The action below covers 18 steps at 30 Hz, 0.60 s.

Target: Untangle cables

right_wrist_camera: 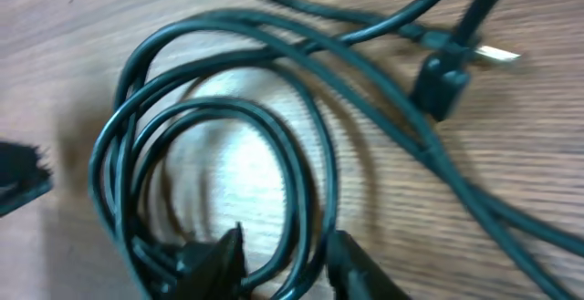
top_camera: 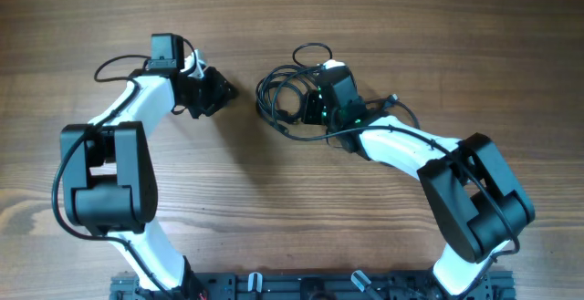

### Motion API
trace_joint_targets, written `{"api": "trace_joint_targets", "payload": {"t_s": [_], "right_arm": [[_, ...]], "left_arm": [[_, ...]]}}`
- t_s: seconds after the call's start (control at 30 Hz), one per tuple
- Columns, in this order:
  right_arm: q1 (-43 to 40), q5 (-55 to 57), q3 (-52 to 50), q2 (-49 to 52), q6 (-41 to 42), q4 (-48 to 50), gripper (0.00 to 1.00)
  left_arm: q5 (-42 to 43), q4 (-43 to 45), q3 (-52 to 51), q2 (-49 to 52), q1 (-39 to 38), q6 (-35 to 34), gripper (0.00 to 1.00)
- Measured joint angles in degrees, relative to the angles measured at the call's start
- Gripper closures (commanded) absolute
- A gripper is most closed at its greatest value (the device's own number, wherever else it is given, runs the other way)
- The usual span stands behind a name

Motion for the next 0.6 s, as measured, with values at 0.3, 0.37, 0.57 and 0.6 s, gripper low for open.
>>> {"api": "trace_joint_targets", "payload": {"t_s": [0.3,0.37,0.57,0.6], "right_arm": [[0.00,-8.98,0.96,-5.38,-0.15,0.22,0.58],[0.00,-9.77,1.64,-6.43,-0.20,0.61,0.57],[0.00,-10.54,1.90,-6.49,-0.15,-0.22,0.76],[0.00,-10.56,1.90,-6.49,-0.24,-0.02,0.89]], "left_arm": [[-0.02,0.02,0.00,0.00,-0.13,-0.02,0.64],[0.00,0.02,0.00,0.00,-0.13,-0.04,0.66],[0.00,0.00,0.00,0.00,-0.13,-0.42,0.83],[-0.02,0.00,0.00,0.00,-0.13,-0.44,0.87]]}}
